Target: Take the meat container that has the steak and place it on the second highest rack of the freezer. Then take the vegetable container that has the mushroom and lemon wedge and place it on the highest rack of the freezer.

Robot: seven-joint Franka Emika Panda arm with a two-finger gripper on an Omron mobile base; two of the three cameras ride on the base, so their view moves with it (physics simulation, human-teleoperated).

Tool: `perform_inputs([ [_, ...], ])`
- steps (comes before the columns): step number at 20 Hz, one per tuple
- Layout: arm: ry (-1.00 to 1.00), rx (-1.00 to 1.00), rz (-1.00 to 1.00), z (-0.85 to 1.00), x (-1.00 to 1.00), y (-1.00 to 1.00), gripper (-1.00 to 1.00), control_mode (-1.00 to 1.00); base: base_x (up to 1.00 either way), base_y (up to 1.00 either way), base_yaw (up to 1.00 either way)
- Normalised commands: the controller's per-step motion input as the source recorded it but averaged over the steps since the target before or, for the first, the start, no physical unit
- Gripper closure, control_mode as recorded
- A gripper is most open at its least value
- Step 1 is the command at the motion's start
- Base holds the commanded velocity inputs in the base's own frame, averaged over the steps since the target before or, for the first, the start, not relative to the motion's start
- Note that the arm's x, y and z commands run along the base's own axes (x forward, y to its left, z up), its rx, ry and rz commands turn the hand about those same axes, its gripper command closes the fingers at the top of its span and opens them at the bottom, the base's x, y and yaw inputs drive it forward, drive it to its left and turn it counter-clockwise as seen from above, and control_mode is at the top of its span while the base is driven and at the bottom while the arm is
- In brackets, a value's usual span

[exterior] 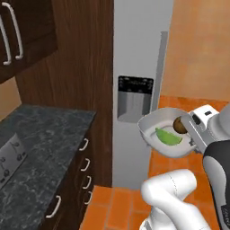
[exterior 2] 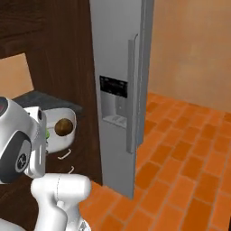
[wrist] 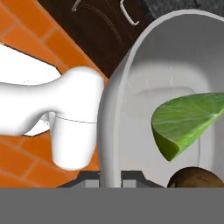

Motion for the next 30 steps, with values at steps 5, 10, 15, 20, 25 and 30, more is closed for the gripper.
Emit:
perform_inputs([
  [5,0.0,0.0,0.0,0.0,0.0,0.0,1.0,1.0,-0.04,-0.4,-0.61],
  [10,0.0,0.0,0.0,0.0,0.0,0.0,1.0,1.0,0.0,-0.8,-0.47],
  [15,0.0,0.0,0.0,0.0,0.0,0.0,1.0,1.0,0.1,-0.74,-0.37],
  [20,0.0,0.0,0.0,0.0,0.0,0.0,1.0,1.0,0.57,-0.17,-0.27],
  [25,0.0,0.0,0.0,0.0,0.0,0.0,1.0,1.0,1.0,0.0,-0.06],
  [30,0.0,0.0,0.0,0.0,0.0,0.0,1.0,1.0,1.0,0.0,0.0],
])
